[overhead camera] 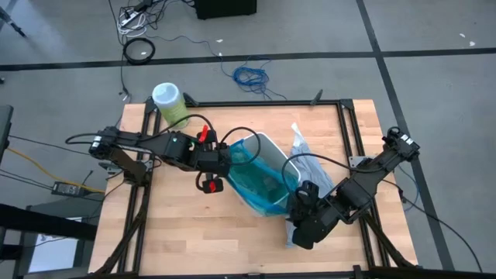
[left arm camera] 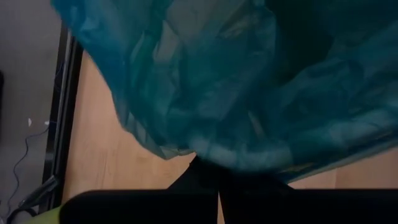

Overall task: Place trash/remove bag and relplace
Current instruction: Put the new dark blue trash bag into the trash bin

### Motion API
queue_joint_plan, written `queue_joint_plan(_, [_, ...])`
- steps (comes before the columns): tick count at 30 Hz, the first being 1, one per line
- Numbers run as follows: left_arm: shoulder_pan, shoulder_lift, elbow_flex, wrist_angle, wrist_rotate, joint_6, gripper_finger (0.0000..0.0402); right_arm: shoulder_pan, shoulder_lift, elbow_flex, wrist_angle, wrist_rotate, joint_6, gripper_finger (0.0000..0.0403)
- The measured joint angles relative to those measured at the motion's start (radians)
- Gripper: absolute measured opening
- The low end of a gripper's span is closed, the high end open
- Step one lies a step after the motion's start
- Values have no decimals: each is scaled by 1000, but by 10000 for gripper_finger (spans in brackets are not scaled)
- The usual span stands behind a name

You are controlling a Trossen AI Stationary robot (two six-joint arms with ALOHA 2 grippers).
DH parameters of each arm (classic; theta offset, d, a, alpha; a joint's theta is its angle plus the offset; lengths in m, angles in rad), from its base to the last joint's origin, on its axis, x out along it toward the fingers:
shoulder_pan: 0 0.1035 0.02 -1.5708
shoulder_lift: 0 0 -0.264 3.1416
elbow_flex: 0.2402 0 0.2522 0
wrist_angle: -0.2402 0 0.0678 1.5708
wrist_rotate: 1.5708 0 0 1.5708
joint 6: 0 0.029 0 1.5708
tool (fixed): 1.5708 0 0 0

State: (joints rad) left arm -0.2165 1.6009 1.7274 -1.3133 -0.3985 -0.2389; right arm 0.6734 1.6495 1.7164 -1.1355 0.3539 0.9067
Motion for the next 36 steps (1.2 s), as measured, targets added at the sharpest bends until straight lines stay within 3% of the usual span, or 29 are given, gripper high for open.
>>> queue_joint_plan(5, [-1, -1, 25, 3, 0, 9, 1, 0, -2, 0, 89, -2, -47, 115])
queue_joint_plan(15, [2, 0, 22, 3, 1, 25, 1, 0, -19, 10, 90, -15, -38, 115])
queue_joint_plan(23, [2, 0, 22, 10, 2, 25, 1, 4, -35, 159, -29, 115, -103, 115])
queue_joint_plan(27, [2, 0, 22, 15, 2, 25, 1, -4, -35, 210, 5, 166, -159, 115])
queue_joint_plan(36, [2, 0, 22, 35, 0, 22, 1, -82, -14, 209, 124, 68, -208, 115])
